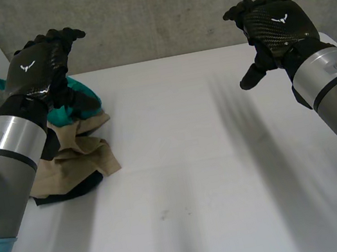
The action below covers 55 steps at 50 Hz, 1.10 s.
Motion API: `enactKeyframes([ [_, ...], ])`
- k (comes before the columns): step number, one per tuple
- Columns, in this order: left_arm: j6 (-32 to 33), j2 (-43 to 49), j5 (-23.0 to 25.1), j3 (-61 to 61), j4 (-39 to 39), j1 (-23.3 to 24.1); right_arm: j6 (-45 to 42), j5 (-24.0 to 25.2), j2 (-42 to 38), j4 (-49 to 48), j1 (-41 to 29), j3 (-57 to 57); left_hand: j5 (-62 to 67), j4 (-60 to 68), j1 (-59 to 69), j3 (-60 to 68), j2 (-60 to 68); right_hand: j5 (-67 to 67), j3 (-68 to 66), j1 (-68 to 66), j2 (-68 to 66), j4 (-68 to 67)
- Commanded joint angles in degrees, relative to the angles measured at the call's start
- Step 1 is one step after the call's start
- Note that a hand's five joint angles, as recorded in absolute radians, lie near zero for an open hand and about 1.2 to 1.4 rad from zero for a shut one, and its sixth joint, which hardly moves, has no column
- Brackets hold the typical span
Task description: Fold the laundry.
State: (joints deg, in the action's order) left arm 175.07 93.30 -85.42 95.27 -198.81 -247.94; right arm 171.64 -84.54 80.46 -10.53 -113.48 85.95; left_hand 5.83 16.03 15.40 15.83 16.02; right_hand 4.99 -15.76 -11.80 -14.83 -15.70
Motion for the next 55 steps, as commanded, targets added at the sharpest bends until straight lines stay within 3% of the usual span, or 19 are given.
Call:
enactKeyframes([
  [1,0.00,-0.23,-0.01,-0.08,0.44,0.00,-0.08,-0.01,0.14,0.08,0.01,0.00,-5.79,-5.99,-5.36,-5.78,-5.98,-4.99,5.76,1.80,4.83,5.70],
  [14,1.23,-0.23,-0.01,-1.49,0.44,-0.61,-0.60,-0.01,-0.13,0.16,-0.08,0.09,-4.44,-4.64,-4.01,-4.44,-4.63,-4.99,5.76,1.80,4.83,5.70],
  [17,7.45,0.21,-0.10,-1.93,0.18,-5.43,-1.92,-0.01,-0.13,0.16,-0.08,0.09,-4.44,-4.64,-4.01,-4.43,-4.63,-4.99,5.76,1.80,4.83,5.70],
  [18,13.04,0.82,-0.10,-1.93,0.00,-9.27,-2.27,-0.01,-0.13,0.16,-0.08,0.09,-4.77,-4.97,-4.35,-4.77,-4.96,-4.99,5.76,1.80,4.83,5.70],
  [22,25.36,4.93,0.08,-2.45,-0.17,-15.01,-3.24,-0.01,-0.21,0.16,-0.16,0.09,-4.94,-5.14,-4.52,-4.94,-5.13,-4.99,5.76,1.80,4.83,5.70],
  [26,33.73,10.39,-0.01,-4.20,-1.40,-19.32,-3.51,-0.01,-0.21,0.16,-0.16,0.09,-4.95,-5.15,-4.52,-4.94,-5.14,-4.99,5.76,1.80,4.83,5.70],
  [34,38.15,21.46,0.17,-9.21,-5.79,-26.36,-3.51,0.07,-0.39,0.16,-0.16,0.18,-4.78,-4.98,-4.35,-4.77,-4.97,-4.99,5.76,1.80,4.83,5.70],
  [41,39.73,29.47,-0.01,-14.31,-7.73,-27.77,-3.59,0.08,-1.27,0.16,-0.16,0.36,-3.27,-3.47,-2.84,-3.26,-3.46,-4.99,5.76,1.80,4.83,5.70],
  [44,40.61,31.94,-0.01,-15.72,-7.91,-28.30,-3.59,0.08,-1.44,0.16,-0.16,0.36,11.47,11.27,11.90,11.48,11.28,-4.99,5.76,1.80,4.83,5.70],
  [45,41.13,32.38,0.08,-15.90,-7.91,-28.56,-3.59,0.08,-1.45,0.16,-0.16,0.36,33.35,33.16,33.78,33.36,33.16,-4.99,5.76,1.80,4.83,5.70],
  [48,41.66,32.12,-0.01,-15.99,-7.91,-28.13,-3.68,0.08,-1.53,0.16,-0.16,0.36,64.08,63.88,64.51,64.09,63.89,-4.99,5.76,1.80,4.83,5.70],
  [55,41.40,19.92,-0.45,-15.11,-8.52,-23.82,-4.30,0.08,-2.06,0.16,-0.16,0.27,64.17,63.97,64.60,64.17,63.98,-4.99,5.76,1.80,4.83,5.70],
])
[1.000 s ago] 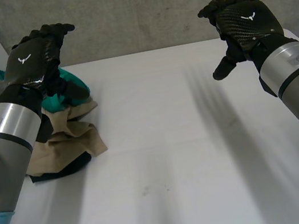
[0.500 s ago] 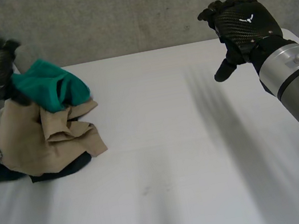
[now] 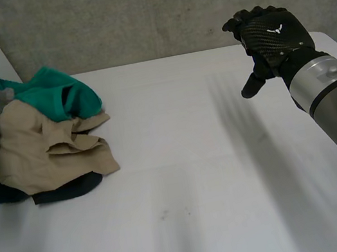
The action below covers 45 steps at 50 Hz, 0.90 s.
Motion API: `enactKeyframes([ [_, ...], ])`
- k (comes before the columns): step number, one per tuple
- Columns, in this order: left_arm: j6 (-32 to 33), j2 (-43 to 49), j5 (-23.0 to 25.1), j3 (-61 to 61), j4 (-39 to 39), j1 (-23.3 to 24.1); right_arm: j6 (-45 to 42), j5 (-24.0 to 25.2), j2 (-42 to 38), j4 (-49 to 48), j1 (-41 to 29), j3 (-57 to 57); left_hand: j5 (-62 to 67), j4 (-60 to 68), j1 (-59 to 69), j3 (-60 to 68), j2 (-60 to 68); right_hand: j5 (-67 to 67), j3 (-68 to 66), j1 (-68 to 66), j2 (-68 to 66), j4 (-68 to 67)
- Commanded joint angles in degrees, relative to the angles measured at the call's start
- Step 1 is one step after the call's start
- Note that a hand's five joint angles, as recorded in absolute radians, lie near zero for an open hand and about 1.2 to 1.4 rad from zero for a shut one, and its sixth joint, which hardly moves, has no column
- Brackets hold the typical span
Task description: Fold the laundry.
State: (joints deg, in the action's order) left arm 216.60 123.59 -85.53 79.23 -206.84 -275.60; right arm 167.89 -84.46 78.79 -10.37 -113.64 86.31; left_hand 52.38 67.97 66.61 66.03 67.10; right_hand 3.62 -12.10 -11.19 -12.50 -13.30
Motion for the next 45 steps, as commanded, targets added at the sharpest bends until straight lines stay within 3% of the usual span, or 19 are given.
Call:
enactKeyframes([
  [1,-0.13,-11.87,-0.34,0.93,-0.58,4.88,-0.72,0.00,-0.39,0.00,0.00,-0.09,17.62,12.03,13.39,13.97,12.90,-3.62,2.10,1.19,2.50,3.30],
  [6,-0.04,-20.57,-0.25,1.11,-1.72,11.82,-0.90,0.00,-0.21,0.00,0.09,-0.17,17.62,12.03,13.39,13.97,12.90,-3.62,2.10,1.19,2.50,3.30],
  [12,-2.67,-22.25,0.19,0.40,-1.10,18.50,-0.90,0.00,0.31,0.00,0.26,-0.44,17.62,12.03,13.39,13.97,12.90,-3.62,2.10,1.19,2.50,3.30],
  [17,-11.96,-21.64,1.32,0.22,-0.49,31.84,-0.90,-0.09,0.75,0.00,0.79,-0.79,17.62,12.03,13.39,13.97,12.90,-3.62,2.10,1.19,2.50,3.30],
  [21,-21.89,-21.29,2.99,1.36,0.21,37.83,-0.90,-0.09,1.10,0.00,0.97,-0.96,17.62,12.03,13.39,13.97,12.90,-3.62,2.10,1.19,2.50,3.30],
  [26,-32.37,-15.84,4.93,3.30,0.39,42.07,-0.90,-0.09,1.19,-0.09,1.23,-1.14,15.81,10.22,11.58,12.16,11.09,-3.62,2.10,1.19,2.50,3.30],
  [27,-33.60,-14.79,5.02,3.30,0.48,42.77,-0.99,-0.09,1.19,-0.17,1.40,-1.14,3.13,-2.45,-1.10,-0.52,-1.58,-3.62,2.10,1.19,2.50,3.30],
  [28,-35.44,-13.04,5.02,3.39,0.56,44.34,-0.99,0.00,1.19,-0.18,1.67,-1.14,-28.63,-34.22,-32.86,-32.29,-33.35,-3.62,2.10,1.19,2.50,3.30],
  [29,-36.24,-12.24,4.93,3.48,0.74,45.14,-0.99,0.00,1.19,-0.18,2.02,-1.14,-43.61,-49.19,-47.83,-47.26,-48.32,-3.62,2.10,1.19,2.50,3.30],
  [30,-36.77,-11.62,4.93,3.57,1.09,45.76,-0.99,-0.09,1.19,-0.09,2.28,-1.23,-49.25,-54.84,-53.48,-52.90,-53.97,-3.62,2.10,1.19,2.50,3.30],
  [38,-36.95,-12.49,4.76,3.65,4.52,46.03,-1.60,0.26,-0.30,0.70,4.83,-2.37,-50.32,-55.91,-54.55,-53.97,-55.03,-3.62,2.10,1.19,2.50,3.30],
  [45,-35.55,-22.51,4.67,7.69,11.02,36.90,-7.48,0.62,-4.08,7.11,4.39,-5.09,-49.65,-55.23,-53.88,-53.30,-54.36,-3.62,2.10,1.19,2.50,3.30],
])
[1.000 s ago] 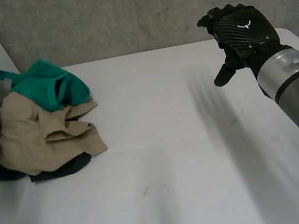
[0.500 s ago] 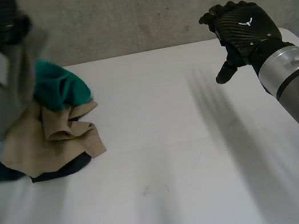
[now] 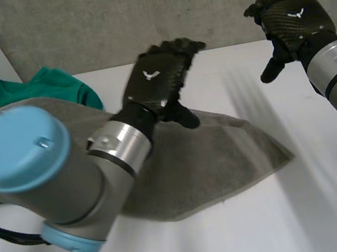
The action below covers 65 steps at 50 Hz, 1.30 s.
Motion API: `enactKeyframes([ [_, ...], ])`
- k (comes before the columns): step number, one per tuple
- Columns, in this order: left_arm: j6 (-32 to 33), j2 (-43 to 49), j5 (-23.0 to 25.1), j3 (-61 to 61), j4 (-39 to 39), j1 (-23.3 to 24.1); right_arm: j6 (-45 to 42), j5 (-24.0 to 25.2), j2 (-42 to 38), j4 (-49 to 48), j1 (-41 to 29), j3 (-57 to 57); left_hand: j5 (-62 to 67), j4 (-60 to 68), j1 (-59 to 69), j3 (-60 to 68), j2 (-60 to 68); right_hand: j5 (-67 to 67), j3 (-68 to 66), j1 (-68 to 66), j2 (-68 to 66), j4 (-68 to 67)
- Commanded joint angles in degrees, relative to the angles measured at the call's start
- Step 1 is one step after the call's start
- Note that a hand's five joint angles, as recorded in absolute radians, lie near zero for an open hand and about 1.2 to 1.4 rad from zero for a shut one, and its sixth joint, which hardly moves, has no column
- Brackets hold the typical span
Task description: Fold the laundry.
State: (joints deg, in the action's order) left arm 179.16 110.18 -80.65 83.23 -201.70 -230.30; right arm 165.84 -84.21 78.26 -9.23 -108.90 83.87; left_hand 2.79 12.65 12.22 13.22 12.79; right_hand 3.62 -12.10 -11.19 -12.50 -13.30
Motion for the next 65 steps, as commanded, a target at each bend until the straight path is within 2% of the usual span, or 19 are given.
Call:
enactKeyframes([
  [1,2.33,-9.98,-0.21,4.30,6.23,-9.28,-7.52,0.36,-4.08,8.67,-0.35,-3.45,0.11,0.26,0.69,-0.32,0.12,-3.62,2.10,1.19,2.50,3.30],
  [5,7.24,-12.36,-0.30,7.73,7.98,-13.06,-13.76,0.71,-4.78,16.49,-0.44,-4.24,0.78,0.93,1.36,0.36,0.79,-3.62,2.10,1.19,2.50,3.30],
  [9,16.38,-12.80,-0.39,11.68,10.62,-17.81,-19.04,0.80,-5.40,22.22,-0.61,-3.98,1.80,1.94,2.37,1.37,1.80,-3.62,2.10,1.19,2.50,3.30],
  [10,20.40,-12.71,-0.47,13.08,12.02,-19.73,-19.67,0.80,-5.40,22.93,-0.70,-3.72,1.96,2.11,2.54,1.53,1.97,-3.62,2.10,1.19,2.50,3.30],
  [12,23.94,-12.71,-0.56,14.32,13.43,-21.68,-21.16,0.80,-5.49,23.99,-1.40,-2.50,4.30,4.44,4.87,3.87,4.31,-3.62,2.10,1.19,2.50,3.30],
  [13,26.31,-12.71,-0.91,15.63,15.00,-23.43,-21.60,0.80,-5.58,23.99,-1.67,-1.97,9.48,9.63,10.06,9.05,9.49,-3.62,2.10,1.19,2.50,3.30],
  [15,27.73,-12.88,-1.53,17.13,16.68,-24.58,-22.13,0.98,-5.75,23.56,-2.37,-0.30,12.38,12.53,12.96,11.95,12.39,-3.62,2.10,1.19,2.50,3.30],
  [19,27.65,-15.34,-1.53,21.00,19.06,-25.82,-24.59,4.13,-6.89,20.40,-2.29,4.27,19.11,19.26,19.69,18.68,19.12,0.15,-1.67,-2.58,-1.27,-0.47],
  [24,25.20,-18.41,-1.00,25.39,19.94,-25.20,-32.14,10.99,-9.79,17.31,-2.11,9.55,32.06,32.20,32.63,31.63,32.07,12.11,-13.62,-14.53,-13.22,-12.43],
  [31,19.74,-18.86,1.63,28.30,20.38,-22.22,-35.58,15.65,-13.74,14.86,0.61,10.61,32.41,32.56,32.99,31.98,32.42,11.94,-13.46,-14.37,-13.06,-12.26],
  [37,18.86,-14.21,1.29,28.92,20.38,-21.07,-35.85,16.27,-16.30,10.64,1.41,10.43,31.23,31.38,31.81,30.81,31.24,12.45,-13.96,-14.87,-13.56,-12.76],
  [46,19.03,-7.70,1.46,27.25,19.42,-21.33,-36.11,16.36,-19.29,6.16,2.11,9.38,24.68,24.82,25.25,24.25,24.68,20.67,-22.19,-23.10,-21.79,-20.99],
  [54,19.65,-2.96,1.20,24.35,16.96,-21.16,-36.11,16.27,-21.66,5.27,2.20,7.71,24.17,24.31,24.74,23.74,24.17,26.40,-27.91,-28.82,-27.51,-26.72],
  [65,19.83,2.23,-2.14,20.04,14.67,-20.89,-35.85,16.53,-23.24,5.36,2.20,5.16,24.50,24.65,25.08,24.07,24.51,32.46,-33.98,-34.89,-33.58,-32.78],
])
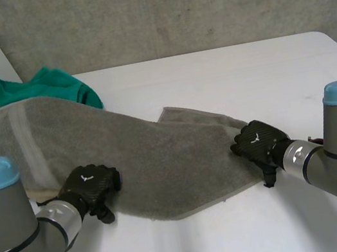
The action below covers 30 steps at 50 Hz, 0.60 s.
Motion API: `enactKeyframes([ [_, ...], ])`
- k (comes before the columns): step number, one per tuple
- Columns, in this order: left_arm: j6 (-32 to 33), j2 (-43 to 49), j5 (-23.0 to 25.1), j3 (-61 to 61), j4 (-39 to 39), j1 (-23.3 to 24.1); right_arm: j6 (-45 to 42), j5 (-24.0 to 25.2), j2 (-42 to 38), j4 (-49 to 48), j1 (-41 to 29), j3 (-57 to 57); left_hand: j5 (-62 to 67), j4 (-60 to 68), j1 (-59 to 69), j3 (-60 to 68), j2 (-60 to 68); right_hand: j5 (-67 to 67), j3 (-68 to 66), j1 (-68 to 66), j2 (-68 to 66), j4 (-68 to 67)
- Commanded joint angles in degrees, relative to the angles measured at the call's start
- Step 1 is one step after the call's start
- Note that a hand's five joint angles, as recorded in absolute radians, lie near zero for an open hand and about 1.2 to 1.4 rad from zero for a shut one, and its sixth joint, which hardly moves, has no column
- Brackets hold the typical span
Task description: Fold the laundry.
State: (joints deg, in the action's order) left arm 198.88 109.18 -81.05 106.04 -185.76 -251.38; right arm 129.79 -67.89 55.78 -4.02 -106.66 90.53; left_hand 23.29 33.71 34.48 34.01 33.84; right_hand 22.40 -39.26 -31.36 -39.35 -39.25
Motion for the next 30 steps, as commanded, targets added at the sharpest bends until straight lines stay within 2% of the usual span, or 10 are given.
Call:
enactKeyframes([
  [1,0.11,3.50,-1.74,-3.12,-1.36,0.19,0.21,0.22,-0.93,0.16,-0.04,-1.67,4.00,3.59,2.81,3.28,3.45,13.68,-6.82,-14.72,-6.73,-6.84],
  [9,2.48,5.96,-1.83,-5.67,-3.38,0.89,0.29,0.22,-1.37,0.24,-0.04,-3.17,4.51,4.09,3.32,3.79,3.96,13.35,-6.48,-14.38,-6.39,-6.50],
  [17,8.36,9.12,-1.92,-7.95,-5.84,2.29,0.38,0.22,-2.16,0.42,-0.04,-5.01,5.86,5.44,4.66,5.13,5.30,13.51,-6.65,-14.55,-6.56,-6.67],
  [22,9.07,10.44,-2.01,-9.45,-6.55,2.47,0.38,0.13,-3.22,0.42,-0.04,-6.33,6.70,6.28,5.50,5.98,6.14,14.02,-7.15,-15.05,-7.07,-7.17],
  [26,9.16,11.67,-3.14,-11.21,-6.99,2.56,0.29,0.13,-4.45,0.51,-0.04,-7.65,11.05,10.64,9.86,10.33,10.50,20.89,-14.03,-21.93,-13.94,-14.05],
  [29,9.16,12.64,-4.29,-12.79,-7.16,3.00,0.64,0.30,-4.89,0.51,-0.04,-8.53,18.62,18.20,17.42,17.90,18.07,33.00,-26.13,-34.03,-26.05,-26.15],
  [30,9.25,12.81,-4.46,-13.23,-7.25,3.09,0.73,0.48,-4.89,0.42,-0.04,-8.71,20.80,20.39,19.61,20.08,20.25,40.85,-33.99,-41.89,-33.90,-34.01],
])
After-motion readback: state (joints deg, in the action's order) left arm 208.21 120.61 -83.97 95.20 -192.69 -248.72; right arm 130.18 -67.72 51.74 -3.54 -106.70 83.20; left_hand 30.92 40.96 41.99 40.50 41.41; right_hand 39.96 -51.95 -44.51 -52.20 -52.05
